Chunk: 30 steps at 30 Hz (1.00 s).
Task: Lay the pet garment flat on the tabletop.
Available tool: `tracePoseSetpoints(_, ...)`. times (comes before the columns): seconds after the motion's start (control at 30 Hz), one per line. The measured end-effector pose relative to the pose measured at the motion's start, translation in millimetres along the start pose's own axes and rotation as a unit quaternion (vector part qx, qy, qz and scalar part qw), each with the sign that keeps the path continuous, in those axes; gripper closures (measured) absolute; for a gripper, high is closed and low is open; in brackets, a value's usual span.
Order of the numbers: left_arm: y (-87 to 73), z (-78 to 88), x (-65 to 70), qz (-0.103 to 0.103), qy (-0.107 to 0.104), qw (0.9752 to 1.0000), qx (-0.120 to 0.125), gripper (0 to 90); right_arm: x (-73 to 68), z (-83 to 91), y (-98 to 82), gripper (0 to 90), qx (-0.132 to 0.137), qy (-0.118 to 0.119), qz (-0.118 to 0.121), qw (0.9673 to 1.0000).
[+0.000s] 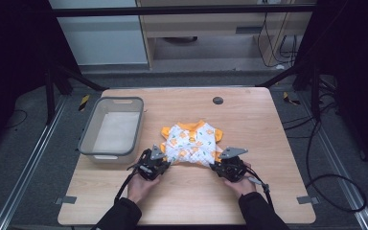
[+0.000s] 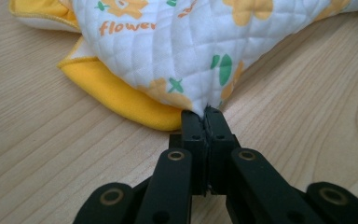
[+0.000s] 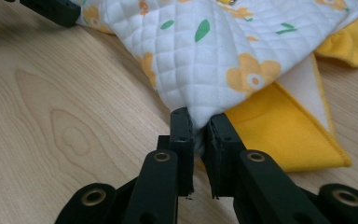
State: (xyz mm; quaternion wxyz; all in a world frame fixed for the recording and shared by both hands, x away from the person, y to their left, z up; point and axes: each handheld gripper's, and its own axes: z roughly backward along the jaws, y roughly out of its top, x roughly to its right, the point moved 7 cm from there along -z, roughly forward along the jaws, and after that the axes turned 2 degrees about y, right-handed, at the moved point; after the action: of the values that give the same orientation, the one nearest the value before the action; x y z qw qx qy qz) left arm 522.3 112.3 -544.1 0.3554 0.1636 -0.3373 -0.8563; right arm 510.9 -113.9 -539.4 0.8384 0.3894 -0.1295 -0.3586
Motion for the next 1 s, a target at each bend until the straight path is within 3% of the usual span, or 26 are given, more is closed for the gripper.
tracePoseSetpoints(0.13,4.7,14.5,0.4,0.013,-0.015,0.9997,0.017,88.8,-0.9,8.9,3.3,81.8,0.014,0.010,-0.001,0.9998)
tracePoseSetpoints(0.23,8.3,34.4,5.2,0.019,-0.032,0.9987,0.034,88.9,-4.6,23.1,6.4,81.7,0.032,0.022,-0.003,0.9992)
tracePoseSetpoints(0.43,13.0,87.0,27.2,-0.002,-0.063,0.9955,0.072,88.9,-25.9,67.0,11.0,81.6,0.068,0.073,-0.007,0.9950)
tracePoseSetpoints(0.53,17.9,101.2,33.2,-0.014,-0.066,0.9942,0.084,88.8,-35.5,84.7,16.5,81.3,0.082,0.093,-0.005,0.9922)
tracePoseSetpoints(0.6,24.6,98.5,27.1,-0.009,-0.059,0.9948,0.083,88.8,-33.8,86.1,24.4,81.2,0.077,0.099,-0.015,0.9919)
tracePoseSetpoints(0.7,35.2,77.8,8.6,0.028,-0.054,0.9960,0.067,88.7,-17.2,71.8,37.5,79.5,0.053,0.077,-0.053,0.9942)
tracePoseSetpoints(0.73,37.7,68.2,1.7,0.038,-0.045,0.9964,0.060,88.5,-8.9,63.6,42.1,77.3,0.047,0.059,-0.067,0.9949)
tracePoseSetpoints(0.8,39.0,47.7,-10.5,0.053,-0.024,0.9972,0.047,88.1,9.3,43.2,46.8,73.9,0.046,0.007,-0.067,0.9967)
tracePoseSetpoints(0.87,35.2,28.5,-18.8,0.061,-0.006,0.9977,0.031,87.4,24.6,18.1,41.2,74.0,0.030,-0.021,-0.075,0.9965)
tracePoseSetpoints(0.93,29.7,15.6,-23.2,0.069,0.000,0.9974,0.022,85.8,30.3,1.0,32.9,74.1,0.021,-0.032,-0.084,0.9957)
tracePoseSetpoints(0.97,27.4,11.2,-25.2,0.076,0.007,0.9968,0.023,83.4,30.5,-3.0,30.1,73.8,0.018,-0.033,-0.086,0.9956)
tracePoseSetpoints(1.0,26.7,10.4,-26.8,0.076,0.014,0.9968,0.022,75.2,30.1,-6.7,27.4,72.8,0.018,-0.035,-0.084,0.9957)
